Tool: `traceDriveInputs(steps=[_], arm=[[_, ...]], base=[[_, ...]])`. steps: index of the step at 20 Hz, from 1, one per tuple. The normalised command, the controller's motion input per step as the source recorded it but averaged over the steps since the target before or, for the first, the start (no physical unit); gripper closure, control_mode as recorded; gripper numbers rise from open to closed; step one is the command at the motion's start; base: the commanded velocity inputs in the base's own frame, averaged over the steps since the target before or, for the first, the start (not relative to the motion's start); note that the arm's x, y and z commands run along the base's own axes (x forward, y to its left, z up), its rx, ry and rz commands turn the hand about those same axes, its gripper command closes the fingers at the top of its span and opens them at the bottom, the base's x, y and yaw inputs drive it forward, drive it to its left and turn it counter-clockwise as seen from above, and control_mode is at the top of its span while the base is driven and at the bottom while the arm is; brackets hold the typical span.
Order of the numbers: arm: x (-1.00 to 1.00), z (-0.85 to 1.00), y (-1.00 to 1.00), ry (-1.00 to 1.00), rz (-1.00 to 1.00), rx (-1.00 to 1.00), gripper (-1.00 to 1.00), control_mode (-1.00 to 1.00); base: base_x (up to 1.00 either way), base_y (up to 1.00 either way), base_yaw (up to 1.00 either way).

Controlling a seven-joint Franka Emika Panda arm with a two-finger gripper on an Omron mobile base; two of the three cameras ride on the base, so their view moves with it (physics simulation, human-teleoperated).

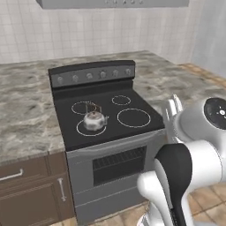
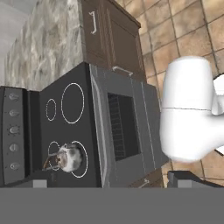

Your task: Pick the kettle from the cabinet and place it on a stove burner. Then pick the pot from the counter and place it on another stove burner. Finally, turn both burners on.

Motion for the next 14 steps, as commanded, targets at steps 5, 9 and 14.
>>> traceDriveInputs(steps=[5, 9, 14], arm=[[0.0, 0.0, 0.0, 0.0, 0.0, 0.0, -1.0, 1.0], [0.0, 0.0, 0.0, 0.0, 0.0, 0.0, -1.0, 1.0], [0.0, 0.0, 0.0, 0.0, 0.0, 0.0, -1.0, 1.0]], base=[[-0.39, -0.13, -0.32], [-0.1, 0.0, -0.5], [-0.11, 0.0, -0.62]])
